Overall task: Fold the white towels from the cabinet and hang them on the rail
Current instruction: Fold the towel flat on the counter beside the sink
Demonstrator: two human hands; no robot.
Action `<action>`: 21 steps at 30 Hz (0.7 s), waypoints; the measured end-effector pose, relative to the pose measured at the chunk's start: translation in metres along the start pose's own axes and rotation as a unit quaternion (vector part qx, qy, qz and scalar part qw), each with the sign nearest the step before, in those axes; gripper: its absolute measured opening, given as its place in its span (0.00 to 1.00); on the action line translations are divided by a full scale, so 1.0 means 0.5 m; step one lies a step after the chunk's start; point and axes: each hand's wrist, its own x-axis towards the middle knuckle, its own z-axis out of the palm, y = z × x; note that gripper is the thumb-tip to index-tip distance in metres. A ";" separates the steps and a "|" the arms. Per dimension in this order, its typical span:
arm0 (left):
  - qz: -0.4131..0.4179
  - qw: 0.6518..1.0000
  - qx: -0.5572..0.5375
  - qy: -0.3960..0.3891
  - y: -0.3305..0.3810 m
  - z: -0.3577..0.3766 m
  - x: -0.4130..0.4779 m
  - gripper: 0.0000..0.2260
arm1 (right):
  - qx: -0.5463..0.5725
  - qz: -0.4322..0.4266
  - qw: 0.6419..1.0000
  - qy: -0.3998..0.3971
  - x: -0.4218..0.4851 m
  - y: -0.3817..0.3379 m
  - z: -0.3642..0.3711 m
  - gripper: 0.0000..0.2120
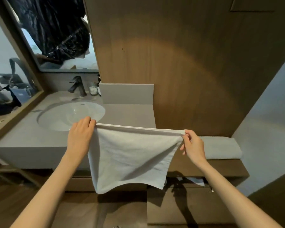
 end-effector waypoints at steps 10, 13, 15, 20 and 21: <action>0.024 0.999 -0.014 -0.019 -0.134 0.135 0.150 0.20 | 0.044 0.002 0.998 0.047 0.142 -0.070 0.144 0.07; 0.054 0.998 -0.013 -0.044 -0.171 0.176 0.220 0.24 | 0.047 0.013 0.995 0.082 0.197 -0.086 0.187 0.07; 0.071 0.995 -0.013 -0.066 -0.190 0.199 0.262 0.28 | 0.053 0.020 0.993 0.101 0.232 -0.095 0.210 0.07; 0.090 0.992 -0.019 -0.085 -0.225 0.260 0.350 0.29 | 0.022 0.013 0.991 0.131 0.307 -0.114 0.252 0.06; 0.089 0.992 -0.020 -0.087 -0.230 0.271 0.365 0.29 | 0.021 0.011 0.991 0.135 0.321 -0.117 0.259 0.07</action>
